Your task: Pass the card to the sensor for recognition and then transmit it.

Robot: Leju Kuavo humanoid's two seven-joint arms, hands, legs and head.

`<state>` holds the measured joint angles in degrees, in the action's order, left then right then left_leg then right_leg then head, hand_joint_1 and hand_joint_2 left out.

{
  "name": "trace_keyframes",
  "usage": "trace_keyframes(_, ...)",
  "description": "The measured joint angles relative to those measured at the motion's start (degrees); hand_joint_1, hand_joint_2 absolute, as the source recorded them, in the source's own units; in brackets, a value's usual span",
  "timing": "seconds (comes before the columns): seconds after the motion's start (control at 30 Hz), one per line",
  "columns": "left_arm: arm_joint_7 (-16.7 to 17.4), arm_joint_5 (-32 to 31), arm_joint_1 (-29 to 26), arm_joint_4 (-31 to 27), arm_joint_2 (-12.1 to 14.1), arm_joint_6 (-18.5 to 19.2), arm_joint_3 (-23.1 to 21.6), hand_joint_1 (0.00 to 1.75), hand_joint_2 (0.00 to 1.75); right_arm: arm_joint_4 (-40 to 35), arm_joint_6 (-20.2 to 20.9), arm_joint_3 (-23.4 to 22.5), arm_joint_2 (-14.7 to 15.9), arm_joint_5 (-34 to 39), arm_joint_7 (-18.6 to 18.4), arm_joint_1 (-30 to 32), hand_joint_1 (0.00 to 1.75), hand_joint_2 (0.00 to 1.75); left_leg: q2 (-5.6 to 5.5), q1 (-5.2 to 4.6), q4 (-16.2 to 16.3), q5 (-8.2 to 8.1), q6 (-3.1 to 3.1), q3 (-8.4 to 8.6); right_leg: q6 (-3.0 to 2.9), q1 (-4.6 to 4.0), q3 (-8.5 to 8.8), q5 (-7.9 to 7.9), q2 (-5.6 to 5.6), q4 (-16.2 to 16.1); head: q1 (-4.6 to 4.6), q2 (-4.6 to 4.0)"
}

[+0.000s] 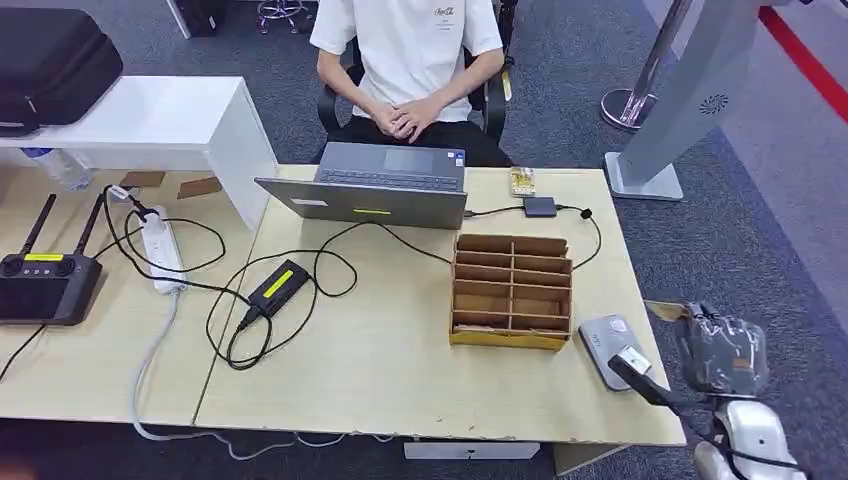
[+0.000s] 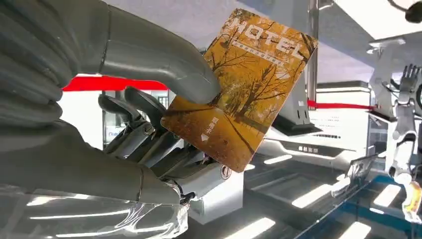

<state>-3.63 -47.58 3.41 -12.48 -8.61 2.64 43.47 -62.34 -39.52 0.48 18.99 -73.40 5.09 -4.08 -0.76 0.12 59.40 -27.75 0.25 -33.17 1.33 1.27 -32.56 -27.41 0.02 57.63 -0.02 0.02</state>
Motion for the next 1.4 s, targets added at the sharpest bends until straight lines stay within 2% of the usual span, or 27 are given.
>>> trace_keyframes(0.5, 0.0, -0.3, 0.0, 0.0, 0.0, 0.1, 0.1, 0.0, 1.75, 4.6, 0.0, -3.9, -4.7, -2.4, 2.8, 0.6, 1.75, 1.75, 0.01, 0.01, 0.0, 0.0, 0.0, 0.0, -0.01, 0.0, -0.01, -0.01, 0.01, 0.0, 0.0, 0.0)
trace_keyframes(1.0, 0.3, -0.9, 0.0, 0.0, 0.0, 0.1, 0.1, 0.0, 1.75, 7.5, -0.1, -6.7, -7.1, -3.8, 4.4, 0.8, 1.75, 1.75, 0.02, 0.0, 0.0, 0.0, 0.0, -0.01, -0.01, 0.0, -0.01, -0.01, 0.02, 0.0, 0.0, 0.0)
trace_keyframes(1.17, 0.5, -1.5, 0.0, 0.0, 0.0, 0.3, 0.2, 0.0, 1.75, 6.3, -0.1, -8.2, -7.5, -3.2, 5.9, 0.7, 1.75, 1.75, 0.02, 0.0, 0.0, 0.0, 0.0, -0.02, -0.01, 0.0, -0.01, -0.01, 0.02, 0.0, 0.0, 0.0)
trace_keyframes(1.4, 0.5, -2.4, 0.1, 0.0, 0.0, 0.5, 0.6, 0.0, 1.75, 1.6, -0.1, -8.2, -6.8, 0.0, 5.1, -1.0, 1.75, 1.75, 0.04, 0.0, 0.0, 0.0, 0.0, -0.02, -0.01, 0.01, -0.01, 0.0, 0.03, 0.0, 0.0, 0.0)
